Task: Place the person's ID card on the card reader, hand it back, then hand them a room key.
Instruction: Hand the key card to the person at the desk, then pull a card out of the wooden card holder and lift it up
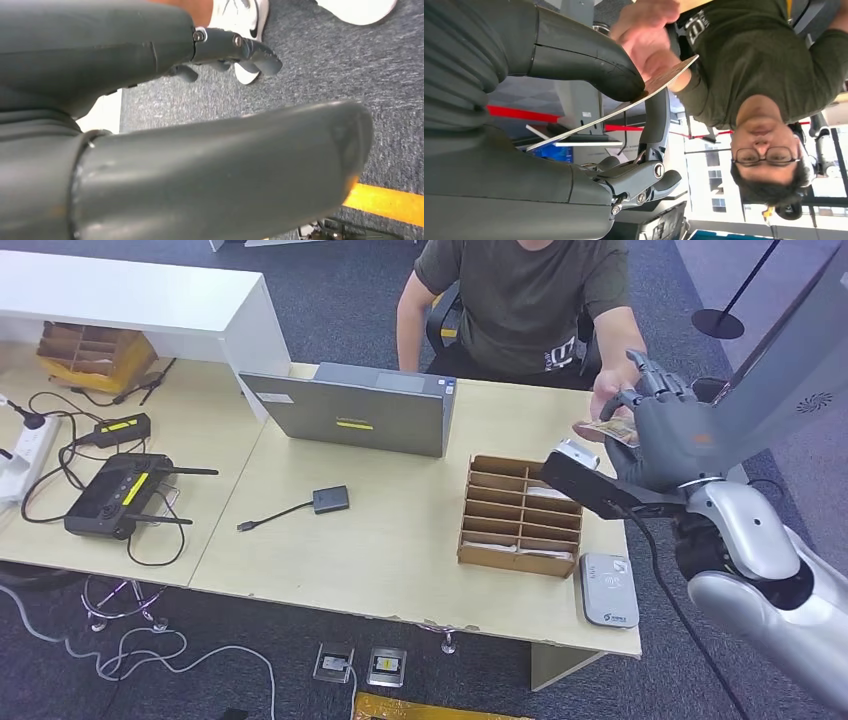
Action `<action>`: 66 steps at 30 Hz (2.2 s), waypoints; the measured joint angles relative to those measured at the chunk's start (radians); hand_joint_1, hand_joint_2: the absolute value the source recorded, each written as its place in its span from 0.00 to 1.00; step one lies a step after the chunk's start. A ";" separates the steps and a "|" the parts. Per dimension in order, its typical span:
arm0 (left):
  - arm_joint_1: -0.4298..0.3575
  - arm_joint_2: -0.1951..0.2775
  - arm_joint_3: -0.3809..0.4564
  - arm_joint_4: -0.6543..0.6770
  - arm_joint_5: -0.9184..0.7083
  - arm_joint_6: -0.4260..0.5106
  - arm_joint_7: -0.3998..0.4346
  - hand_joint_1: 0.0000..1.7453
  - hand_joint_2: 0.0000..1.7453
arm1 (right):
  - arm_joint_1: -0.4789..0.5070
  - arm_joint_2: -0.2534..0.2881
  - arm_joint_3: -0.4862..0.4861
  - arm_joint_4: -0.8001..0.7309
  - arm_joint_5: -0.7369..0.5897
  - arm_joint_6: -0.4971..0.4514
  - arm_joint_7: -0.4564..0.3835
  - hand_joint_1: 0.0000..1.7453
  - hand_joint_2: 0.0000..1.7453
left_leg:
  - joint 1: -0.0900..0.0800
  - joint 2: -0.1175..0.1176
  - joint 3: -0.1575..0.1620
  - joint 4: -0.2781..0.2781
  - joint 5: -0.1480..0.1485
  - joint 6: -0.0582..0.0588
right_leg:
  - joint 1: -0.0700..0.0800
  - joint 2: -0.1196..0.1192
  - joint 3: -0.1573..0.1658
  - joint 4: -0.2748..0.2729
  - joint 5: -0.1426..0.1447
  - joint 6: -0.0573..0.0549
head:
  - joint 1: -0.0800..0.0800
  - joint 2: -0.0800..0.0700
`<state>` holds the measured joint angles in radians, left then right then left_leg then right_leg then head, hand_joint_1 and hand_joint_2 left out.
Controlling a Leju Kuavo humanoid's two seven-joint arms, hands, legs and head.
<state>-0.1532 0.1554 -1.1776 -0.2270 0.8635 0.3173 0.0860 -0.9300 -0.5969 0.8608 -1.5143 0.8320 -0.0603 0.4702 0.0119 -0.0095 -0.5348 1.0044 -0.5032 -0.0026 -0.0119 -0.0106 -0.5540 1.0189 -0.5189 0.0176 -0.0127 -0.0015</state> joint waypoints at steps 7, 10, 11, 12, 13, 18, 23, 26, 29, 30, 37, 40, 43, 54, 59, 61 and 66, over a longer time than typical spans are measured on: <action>-0.014 -0.012 -0.016 0.000 -0.016 -0.010 0.011 0.00 0.00 | 0.008 0.101 0.029 0.080 0.038 -0.003 -0.034 1.00 1.00 | 0.000 0.000 0.000 0.000 0.000 0.000 | 0.000 0.000 0.000 0.000 0.000 0.000 | 0.000 0.000; -0.014 -0.016 -0.019 0.000 -0.017 -0.010 0.011 0.00 0.00 | 0.009 0.131 0.029 0.114 0.038 -0.004 -0.048 1.00 1.00 | 0.000 0.000 0.000 0.000 0.000 0.000 | 0.000 0.000 0.000 0.000 0.000 0.000 | 0.000 0.000; -0.014 -0.017 -0.020 0.000 -0.018 -0.010 0.011 0.00 0.00 | 0.010 0.140 0.030 0.126 0.038 -0.004 -0.051 1.00 1.00 | 0.000 0.000 0.000 0.000 0.000 0.000 | 0.000 0.000 0.000 0.000 0.000 0.000 | 0.000 0.000; -0.014 -0.018 -0.021 0.000 -0.018 -0.010 0.012 0.00 0.00 | 0.011 0.149 0.030 0.137 0.038 -0.004 -0.054 1.00 1.00 | 0.000 0.000 0.000 0.000 0.000 0.000 | 0.000 0.000 0.000 0.000 0.000 0.000 | 0.000 0.000; -0.013 -0.019 -0.022 0.000 -0.018 -0.010 0.012 0.00 0.00 | 0.012 0.156 0.030 0.148 0.038 -0.006 -0.055 1.00 1.00 | 0.000 0.000 0.000 0.000 0.000 0.000 | 0.000 0.000 0.000 0.000 0.000 0.000 | 0.000 0.000; -0.012 -0.023 -0.022 0.000 -0.021 -0.009 0.018 0.00 0.00 | 0.016 0.175 0.030 0.193 0.040 -0.019 -0.056 1.00 1.00 | 0.000 0.000 0.000 0.000 0.000 0.000 | 0.000 0.000 0.000 0.000 0.000 0.000 | 0.000 0.000; -0.011 -0.025 -0.023 0.000 -0.022 -0.009 0.019 0.00 0.00 | 0.017 0.176 0.029 0.220 0.044 -0.020 -0.055 1.00 1.00 | 0.000 0.000 0.000 0.000 0.000 0.000 | 0.000 0.000 0.000 0.000 0.000 0.000 | 0.000 0.000; -0.011 -0.026 -0.023 0.000 -0.022 -0.008 0.019 0.00 0.00 | 0.017 0.176 0.029 0.233 0.047 -0.020 -0.053 1.00 1.00 | 0.000 0.000 0.000 0.000 0.000 0.000 | 0.000 0.000 0.000 0.000 0.000 0.000 | 0.000 0.000; -0.011 -0.027 -0.023 0.000 -0.021 -0.006 0.019 0.00 0.00 | 0.017 0.176 0.028 0.247 0.048 -0.019 -0.048 0.84 1.00 | 0.000 0.000 0.000 0.000 0.000 0.000 | 0.000 0.000 0.000 0.000 0.000 0.000 | 0.000 0.000; -0.010 -0.027 -0.023 0.000 -0.021 -0.005 0.020 0.00 0.00 | 0.016 0.176 0.028 0.252 0.049 -0.020 -0.046 0.72 1.00 | 0.000 0.000 0.000 0.000 0.000 0.000 | 0.000 0.000 0.000 0.000 0.000 0.000 | 0.000 0.000; -0.008 -0.028 -0.023 0.000 -0.020 -0.004 0.022 0.00 0.00 | 0.013 0.175 0.028 0.305 0.057 -0.045 -0.042 0.00 0.50 | 0.000 0.000 0.000 0.000 0.000 0.000 | 0.000 0.000 0.000 0.000 0.000 0.000 | 0.000 0.000; -0.008 -0.028 -0.023 0.000 -0.020 -0.003 0.022 0.00 0.00 | 0.013 0.175 0.028 0.322 0.058 -0.063 -0.049 0.00 0.00 | 0.000 0.000 0.000 0.000 0.000 0.000 | 0.000 0.000 0.000 0.000 0.000 0.000 | 0.000 0.000; -0.008 -0.028 -0.023 0.000 -0.017 -0.001 0.022 0.00 0.00 | 0.013 0.175 0.028 0.332 0.068 -0.096 -0.055 0.00 0.00 | 0.000 0.000 0.000 0.000 0.000 0.000 | 0.000 0.000 0.000 0.000 0.000 0.000 | 0.000 0.000; 0.009 -0.028 -0.023 0.000 0.004 0.009 0.019 0.00 0.00 | 0.055 0.168 0.026 0.294 0.088 -0.125 -0.044 0.00 0.00 | 0.000 0.001 0.001 0.000 0.000 0.000 | 0.000 0.001 -0.001 0.000 0.000 0.000 | 0.000 0.000; 0.015 -0.028 -0.023 0.000 0.002 0.016 0.019 0.00 0.00 | 0.092 0.129 0.006 0.197 0.011 -0.010 0.067 0.00 0.00 | 0.000 0.001 0.001 0.000 0.000 0.000 | 0.000 0.001 -0.001 0.000 0.000 0.000 | 0.000 0.000; 0.015 -0.026 -0.023 0.000 0.001 0.014 0.019 0.00 0.00 | 0.105 0.101 0.001 0.141 -0.009 0.034 0.089 0.00 0.00 | 0.000 0.001 0.001 0.000 0.000 0.000 | 0.000 0.001 -0.001 0.000 0.000 0.000 | 0.000 0.000; 0.017 -0.020 -0.023 0.000 0.009 0.013 0.012 0.00 0.00 | 0.139 0.025 0.002 -0.008 -0.008 0.080 0.118 0.00 0.75 | 0.000 0.001 0.001 0.000 0.000 0.000 | 0.000 0.002 -0.001 0.000 0.000 0.000 | 0.000 0.000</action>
<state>-0.1362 0.1354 -1.2005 -0.2267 0.8722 0.3301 0.0977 -0.7914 -0.5718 0.8631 -1.5225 0.8241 0.0194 0.5885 0.0115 -0.0085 -0.5334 1.0048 -0.5034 -0.0028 -0.0122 -0.0086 -0.5551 1.0185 -0.5189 0.0177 -0.0127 -0.0015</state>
